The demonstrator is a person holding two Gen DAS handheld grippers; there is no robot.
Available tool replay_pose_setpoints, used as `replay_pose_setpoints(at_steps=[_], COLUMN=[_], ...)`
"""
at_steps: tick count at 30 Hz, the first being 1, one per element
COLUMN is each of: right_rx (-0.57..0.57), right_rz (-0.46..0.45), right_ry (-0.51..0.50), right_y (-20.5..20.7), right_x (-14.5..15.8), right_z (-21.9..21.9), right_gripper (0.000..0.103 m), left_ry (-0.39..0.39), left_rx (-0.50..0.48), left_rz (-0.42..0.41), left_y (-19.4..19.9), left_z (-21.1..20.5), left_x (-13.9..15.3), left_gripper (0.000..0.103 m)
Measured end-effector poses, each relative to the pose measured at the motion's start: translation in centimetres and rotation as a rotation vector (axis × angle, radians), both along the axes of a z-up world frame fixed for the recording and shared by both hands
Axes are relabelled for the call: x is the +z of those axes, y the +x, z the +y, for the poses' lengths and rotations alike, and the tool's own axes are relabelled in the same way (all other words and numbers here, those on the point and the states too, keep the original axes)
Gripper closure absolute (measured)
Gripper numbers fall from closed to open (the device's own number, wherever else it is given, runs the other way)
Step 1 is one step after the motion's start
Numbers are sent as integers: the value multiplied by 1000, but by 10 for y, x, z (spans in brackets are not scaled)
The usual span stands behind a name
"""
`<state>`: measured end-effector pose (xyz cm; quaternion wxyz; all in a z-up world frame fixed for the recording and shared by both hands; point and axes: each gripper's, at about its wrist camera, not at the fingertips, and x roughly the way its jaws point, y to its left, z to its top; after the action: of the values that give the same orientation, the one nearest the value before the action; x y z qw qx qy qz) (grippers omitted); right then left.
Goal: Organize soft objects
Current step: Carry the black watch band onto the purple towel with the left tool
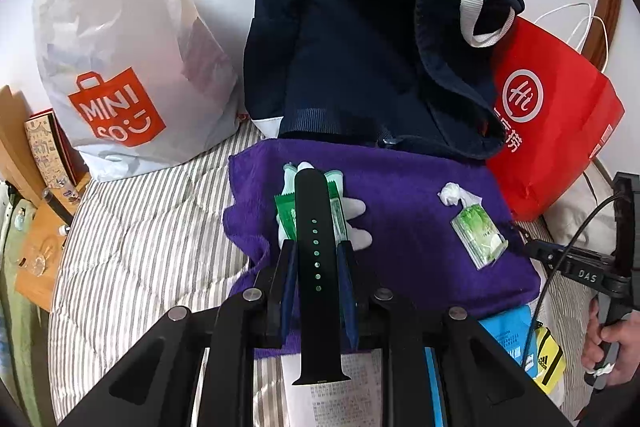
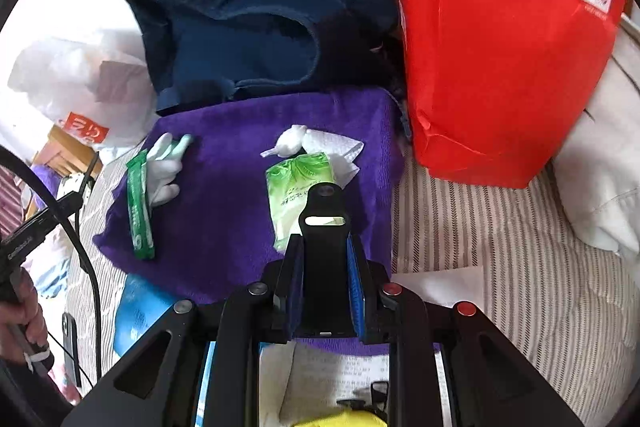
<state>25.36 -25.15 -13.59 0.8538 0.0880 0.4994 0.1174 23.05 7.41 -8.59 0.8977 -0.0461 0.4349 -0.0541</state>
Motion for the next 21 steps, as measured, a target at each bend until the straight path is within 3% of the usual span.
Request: replay_pose_setpoints(at_steps=[9, 13, 15, 18, 21], right_rx=[-5, 11, 28, 45, 50], right_rz=[58, 62, 65, 66, 59], right_ry=[-42, -46, -40, -23, -17], right_y=[14, 15, 13, 10, 5], right_x=[-31, -31, -31, -28, -22], right_z=[10, 12, 13, 15, 14], right_gripper=[81, 80, 75, 55, 49], left_ry=[-7, -10, -12, -15, -14], left_rx=[-9, -13, -14, -19, -26], left_rz=[7, 11, 12, 14, 17], left_y=[16, 20, 24, 30, 37], left_z=[-1, -2, -3, -4, -8], left_x=[-6, -8, -10, -11, -13], left_gripper=[84, 84, 84, 84, 84])
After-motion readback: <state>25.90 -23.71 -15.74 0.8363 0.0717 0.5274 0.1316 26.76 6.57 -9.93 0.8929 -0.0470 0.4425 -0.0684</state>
